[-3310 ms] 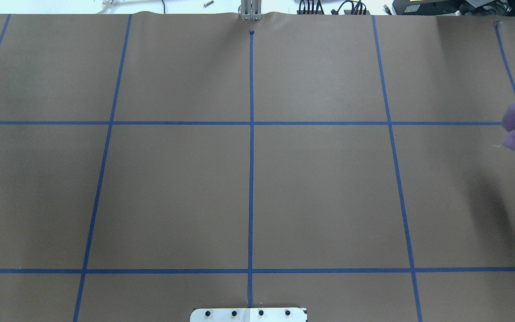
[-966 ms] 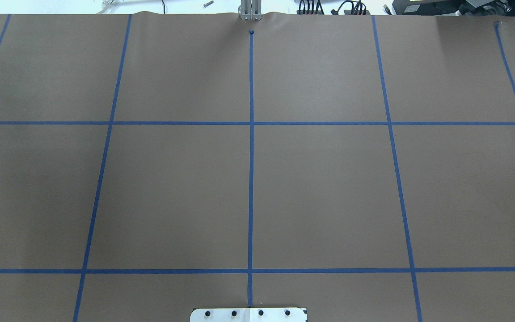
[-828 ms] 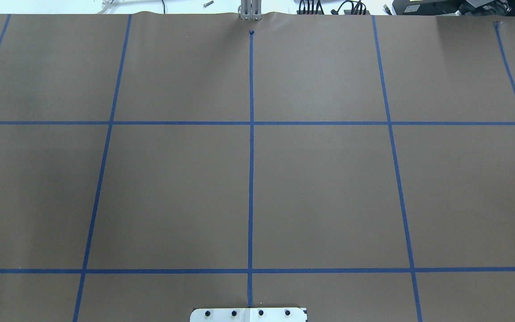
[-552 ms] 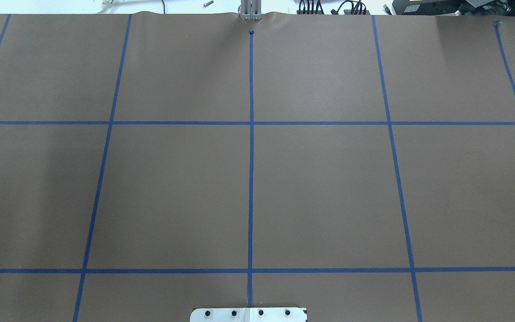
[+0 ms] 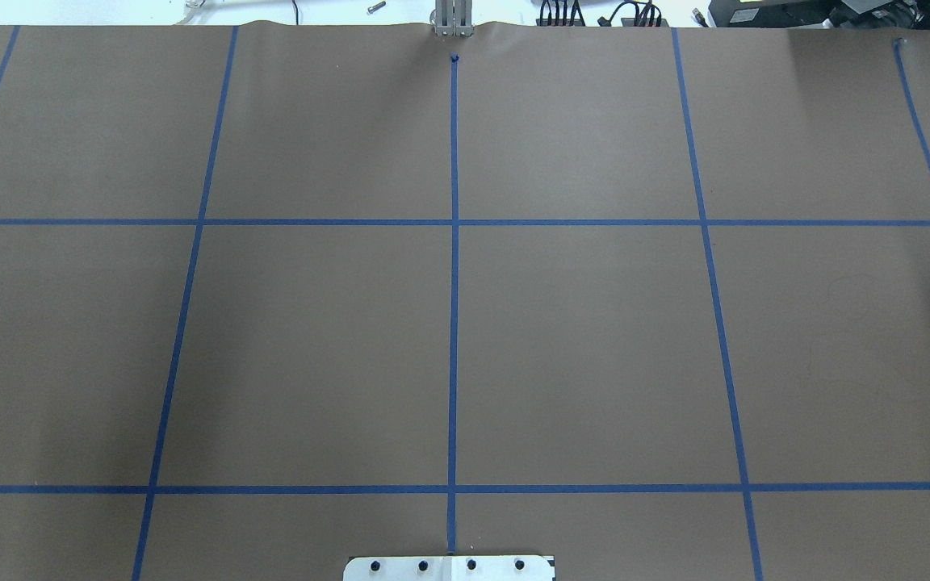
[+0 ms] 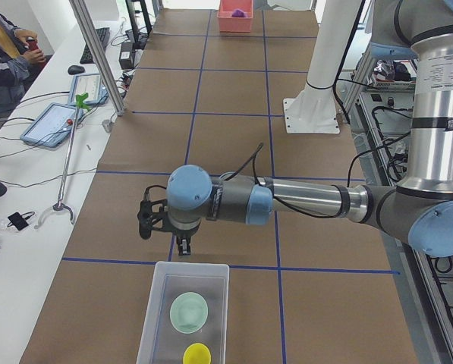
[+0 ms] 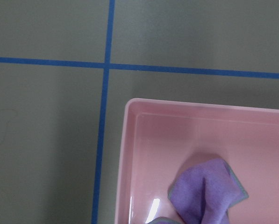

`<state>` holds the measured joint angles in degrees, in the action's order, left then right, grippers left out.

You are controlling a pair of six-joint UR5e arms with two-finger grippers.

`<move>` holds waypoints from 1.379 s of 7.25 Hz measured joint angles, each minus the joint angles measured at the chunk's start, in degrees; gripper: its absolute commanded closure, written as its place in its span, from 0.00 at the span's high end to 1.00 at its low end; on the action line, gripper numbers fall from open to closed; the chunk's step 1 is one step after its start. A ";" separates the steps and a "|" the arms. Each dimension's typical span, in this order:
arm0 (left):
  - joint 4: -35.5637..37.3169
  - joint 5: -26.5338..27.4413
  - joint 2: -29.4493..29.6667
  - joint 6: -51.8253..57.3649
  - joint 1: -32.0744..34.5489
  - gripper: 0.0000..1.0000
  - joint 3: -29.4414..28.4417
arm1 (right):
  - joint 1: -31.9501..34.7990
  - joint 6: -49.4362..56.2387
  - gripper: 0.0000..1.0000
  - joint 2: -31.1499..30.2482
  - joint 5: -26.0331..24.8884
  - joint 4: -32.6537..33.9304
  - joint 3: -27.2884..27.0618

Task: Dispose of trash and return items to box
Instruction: 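Drop the yellow cup into the clear bin while the right gripper carries the cloth, then release the cloth into the pink bin and hold both arms over the bins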

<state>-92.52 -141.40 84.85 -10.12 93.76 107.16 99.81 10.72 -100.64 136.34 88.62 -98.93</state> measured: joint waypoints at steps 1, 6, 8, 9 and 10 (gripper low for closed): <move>-0.04 1.74 -0.29 -1.49 -2.76 0.89 1.87 | -2.16 -2.71 1.00 0.08 0.80 -0.02 -1.90; -0.25 4.46 -0.77 -6.20 -7.00 0.98 3.99 | -14.19 -17.68 1.00 1.23 0.54 -3.06 -8.47; -1.27 4.32 -2.26 -6.06 -7.08 0.98 4.54 | -16.72 -21.19 1.00 1.54 0.23 -5.26 -8.88; -2.31 4.42 -2.81 -6.00 -7.13 0.98 4.44 | -17.16 -21.92 1.00 1.55 -0.03 -6.05 -8.99; -2.81 4.60 -3.03 -5.89 -7.19 0.98 4.33 | -17.30 -22.14 1.00 1.51 -0.45 -6.37 -9.01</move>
<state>-95.33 -136.80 81.82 -16.01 86.56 111.48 82.51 -11.42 -99.14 135.88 82.26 -107.95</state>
